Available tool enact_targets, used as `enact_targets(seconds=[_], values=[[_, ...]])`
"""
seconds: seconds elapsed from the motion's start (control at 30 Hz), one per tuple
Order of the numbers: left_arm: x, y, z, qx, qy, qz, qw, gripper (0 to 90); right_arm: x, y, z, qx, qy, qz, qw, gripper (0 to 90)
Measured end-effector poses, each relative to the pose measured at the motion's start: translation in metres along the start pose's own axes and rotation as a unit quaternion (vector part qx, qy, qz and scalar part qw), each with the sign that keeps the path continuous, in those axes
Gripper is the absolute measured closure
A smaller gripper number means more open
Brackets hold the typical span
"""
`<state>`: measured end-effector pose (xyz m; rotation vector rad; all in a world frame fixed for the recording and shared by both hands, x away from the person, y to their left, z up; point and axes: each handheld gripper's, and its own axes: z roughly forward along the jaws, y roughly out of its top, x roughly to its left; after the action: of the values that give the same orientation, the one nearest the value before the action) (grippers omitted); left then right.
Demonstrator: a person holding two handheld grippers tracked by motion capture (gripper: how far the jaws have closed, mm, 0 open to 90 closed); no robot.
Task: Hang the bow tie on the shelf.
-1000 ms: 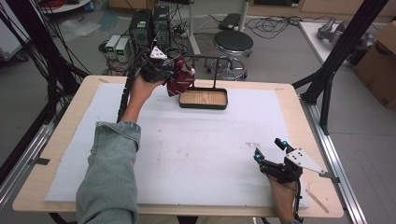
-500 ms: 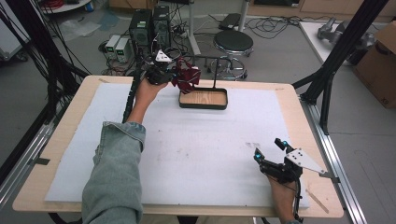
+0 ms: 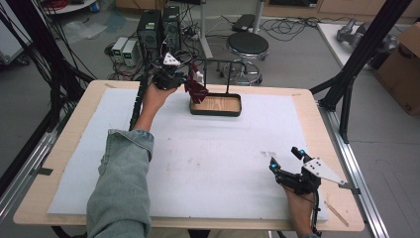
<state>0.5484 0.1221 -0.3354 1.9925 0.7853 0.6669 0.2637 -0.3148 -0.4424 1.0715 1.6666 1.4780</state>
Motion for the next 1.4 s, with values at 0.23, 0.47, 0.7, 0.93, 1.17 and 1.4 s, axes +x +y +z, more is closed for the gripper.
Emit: enact_targets(seconds=[0.23, 0.47, 0.7, 0.93, 1.17, 1.4], values=[[0.003, 0.002, -0.010, -0.010, -0.001, -0.004, 0.9999, 72.4, 0.000, 0.000, 0.000, -0.001, 0.000, -0.002, 1.0000, 10.9], [0.007, 0.004, -0.028, -0.027, 0.006, -0.003, 0.9996, 71.6, 0.000, 0.000, 0.000, -0.001, -0.001, -0.002, 1.0000, 10.9], [0.012, 0.006, -0.052, -0.052, 0.014, -0.003, 0.9986, 69.4, 0.000, 0.000, 0.000, 0.000, -0.003, 0.000, 1.0000, 11.0], [0.018, 0.005, -0.081, -0.077, 0.014, -0.014, 0.9968, 65.6, 0.000, 0.000, 0.000, 0.000, -0.005, 0.000, 1.0000, 10.9], [0.019, 0.000, -0.112, -0.106, 0.012, -0.019, 0.9942, 60.3, -0.001, 0.000, 0.000, 0.000, -0.007, 0.001, 1.0000, 10.9], [0.019, -0.010, -0.144, -0.135, 0.011, -0.035, 0.9902, 50.5, -0.002, 0.000, 0.000, 0.000, -0.008, 0.006, 1.0000, 10.9]])
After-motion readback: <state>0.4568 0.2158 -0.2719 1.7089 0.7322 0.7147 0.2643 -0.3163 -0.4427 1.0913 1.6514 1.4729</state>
